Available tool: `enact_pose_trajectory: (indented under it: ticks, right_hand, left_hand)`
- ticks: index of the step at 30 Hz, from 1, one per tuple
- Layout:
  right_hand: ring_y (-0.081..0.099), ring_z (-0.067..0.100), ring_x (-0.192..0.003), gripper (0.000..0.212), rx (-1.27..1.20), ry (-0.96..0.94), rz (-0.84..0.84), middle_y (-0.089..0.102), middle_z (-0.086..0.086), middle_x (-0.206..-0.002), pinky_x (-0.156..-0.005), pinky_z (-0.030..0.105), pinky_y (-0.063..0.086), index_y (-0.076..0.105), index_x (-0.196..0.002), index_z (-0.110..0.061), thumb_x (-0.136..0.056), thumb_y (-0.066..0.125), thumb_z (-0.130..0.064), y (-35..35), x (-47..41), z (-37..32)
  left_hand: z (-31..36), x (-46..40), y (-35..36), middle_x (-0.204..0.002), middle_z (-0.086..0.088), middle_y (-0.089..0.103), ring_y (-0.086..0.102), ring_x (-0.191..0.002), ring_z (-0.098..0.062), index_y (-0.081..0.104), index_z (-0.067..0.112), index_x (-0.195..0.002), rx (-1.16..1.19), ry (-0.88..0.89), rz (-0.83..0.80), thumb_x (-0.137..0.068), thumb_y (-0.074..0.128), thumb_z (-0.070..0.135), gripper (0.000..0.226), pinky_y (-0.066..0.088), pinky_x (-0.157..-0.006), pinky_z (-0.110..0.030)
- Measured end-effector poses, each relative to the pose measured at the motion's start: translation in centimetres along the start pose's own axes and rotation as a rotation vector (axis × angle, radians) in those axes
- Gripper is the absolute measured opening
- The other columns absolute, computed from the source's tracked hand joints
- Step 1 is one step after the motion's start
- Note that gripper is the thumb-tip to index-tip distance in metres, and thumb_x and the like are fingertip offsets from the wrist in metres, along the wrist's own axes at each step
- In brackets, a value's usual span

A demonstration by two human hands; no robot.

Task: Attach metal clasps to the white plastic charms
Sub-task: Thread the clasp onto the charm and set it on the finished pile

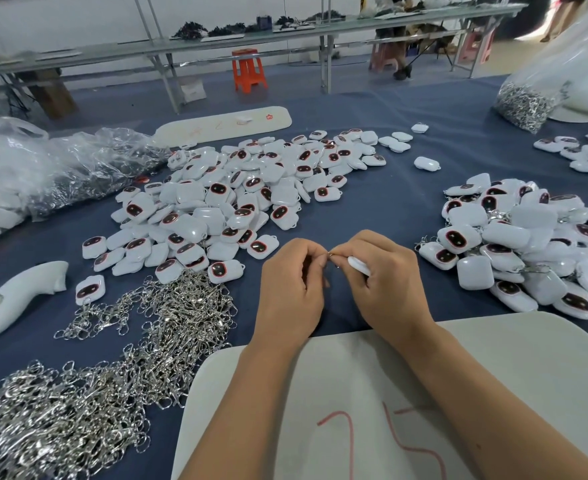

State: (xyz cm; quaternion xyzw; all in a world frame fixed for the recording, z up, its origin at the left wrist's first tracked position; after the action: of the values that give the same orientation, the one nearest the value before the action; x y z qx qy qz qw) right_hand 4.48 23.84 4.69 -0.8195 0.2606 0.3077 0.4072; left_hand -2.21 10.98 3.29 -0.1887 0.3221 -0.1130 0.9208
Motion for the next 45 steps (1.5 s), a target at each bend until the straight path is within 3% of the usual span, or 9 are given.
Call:
enact_pose_trajectory:
  ticks: [8,11,13,16,21,25,30,34,45]
  right_hand:
    - [0.063,0.015,-0.075,0.006,-0.1,0.102,0.018,0.068,-0.003,-0.084,-0.071,0.034,0.051,0.075,-0.089,-0.01,-0.092,0.076,-0.004,0.2,0.1,0.5]
    - [0.05,0.011,-0.066,0.023,-0.27,0.345,0.131,0.054,0.0,-0.085,-0.065,0.022,0.042,0.056,-0.102,-0.016,-0.09,0.075,-0.016,-0.2,0.7,2.2]
    - [0.046,0.015,-0.066,0.022,-0.488,0.535,0.17,0.05,0.017,-0.085,-0.064,0.029,0.043,0.047,-0.102,-0.017,-0.089,0.064,-0.013,0.2,1.1,3.4]
    - [0.059,0.015,-0.063,0.02,-0.621,0.633,0.184,0.065,0.017,-0.086,-0.066,0.029,0.052,0.053,-0.105,-0.015,-0.096,0.061,0.001,0.4,1.2,4.5]
    - [0.065,0.005,-0.075,0.015,-0.625,0.636,0.196,0.075,-0.004,-0.088,-0.07,0.017,0.052,0.074,-0.102,-0.018,-0.09,0.082,-0.014,0.5,1.1,5.1]
    - [0.06,0.007,-0.065,0.021,-0.651,0.667,0.21,0.069,-0.004,-0.074,-0.059,0.019,0.05,0.064,-0.096,-0.018,-0.089,0.084,-0.019,0.3,1.2,5.3]
    - [0.053,0.009,-0.057,0.012,-0.707,0.852,0.216,0.066,0.014,-0.096,-0.047,0.019,0.043,0.053,-0.1,-0.025,-0.102,0.064,-0.023,1.0,1.8,6.7]
    - [0.055,0.011,-0.064,0.024,-0.73,0.833,0.125,0.062,0.003,-0.094,-0.053,0.02,0.046,0.062,-0.109,-0.023,-0.1,0.048,-0.004,1.6,1.6,6.4]
    - [0.057,0.01,-0.07,0.022,-0.504,0.685,-0.016,0.064,-0.006,-0.089,-0.071,0.028,0.045,0.065,-0.114,-0.019,-0.102,0.054,-0.005,1.7,1.1,4.9]
  left_hand:
    - [0.5,0.0,0.0,-0.08,0.006,0.06,0.053,-0.073,-0.01,0.06,0.01,-0.085,-0.066,0.051,-0.003,-0.095,0.057,-0.003,0.016,0.039,-0.068,-0.019]
    - [1.0,-0.2,0.2,-0.078,0.008,0.055,0.048,-0.071,-0.005,0.059,0.011,-0.084,-0.115,0.095,-0.018,-0.094,0.058,-0.002,0.016,0.036,-0.068,-0.016]
    - [1.1,-0.3,0.3,-0.077,0.009,0.054,0.048,-0.071,-0.004,0.059,0.011,-0.084,-0.134,0.105,-0.03,-0.093,0.058,-0.004,0.017,0.036,-0.069,-0.015]
    - [1.2,-0.2,0.5,-0.076,0.011,0.052,0.048,-0.07,-0.01,0.059,0.01,-0.084,-0.145,0.108,-0.068,-0.093,0.058,-0.004,0.017,0.035,-0.068,-0.017]
    - [1.5,-0.1,1.0,-0.075,0.015,0.047,0.046,-0.069,-0.007,0.057,0.011,-0.083,-0.139,0.109,-0.123,-0.093,0.057,-0.005,0.019,0.034,-0.067,-0.021]
    - [1.4,0.0,1.4,-0.077,0.012,0.051,0.048,-0.072,-0.011,0.056,0.012,-0.083,-0.134,0.106,-0.168,-0.093,0.056,-0.005,0.02,0.037,-0.067,-0.025]
    - [1.4,0.4,2.2,-0.081,0.012,0.055,0.052,-0.078,-0.012,0.057,0.016,-0.085,-0.108,0.097,-0.245,-0.096,0.055,0.001,0.018,0.038,-0.068,-0.02]
    - [1.5,0.5,2.6,-0.082,0.01,0.055,0.052,-0.079,-0.015,0.056,0.018,-0.083,-0.101,0.094,-0.284,-0.095,0.055,0.006,0.016,0.043,-0.067,-0.03]
    - [1.3,0.5,2.6,-0.08,0.008,0.055,0.051,-0.075,-0.016,0.056,0.016,-0.083,-0.09,0.075,-0.283,-0.093,0.057,0.005,0.014,0.043,-0.064,-0.03]
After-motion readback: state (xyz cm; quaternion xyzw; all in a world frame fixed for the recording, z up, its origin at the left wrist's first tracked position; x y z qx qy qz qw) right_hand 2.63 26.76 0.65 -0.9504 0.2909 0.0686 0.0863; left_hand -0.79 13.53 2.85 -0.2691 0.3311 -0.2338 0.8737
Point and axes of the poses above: each hand's wrist, its own x-axis away from the middle knuckle, its own y-axis out of the palm, z = x × y, the point moved 7 cm from there along -x, towards the middle knuckle
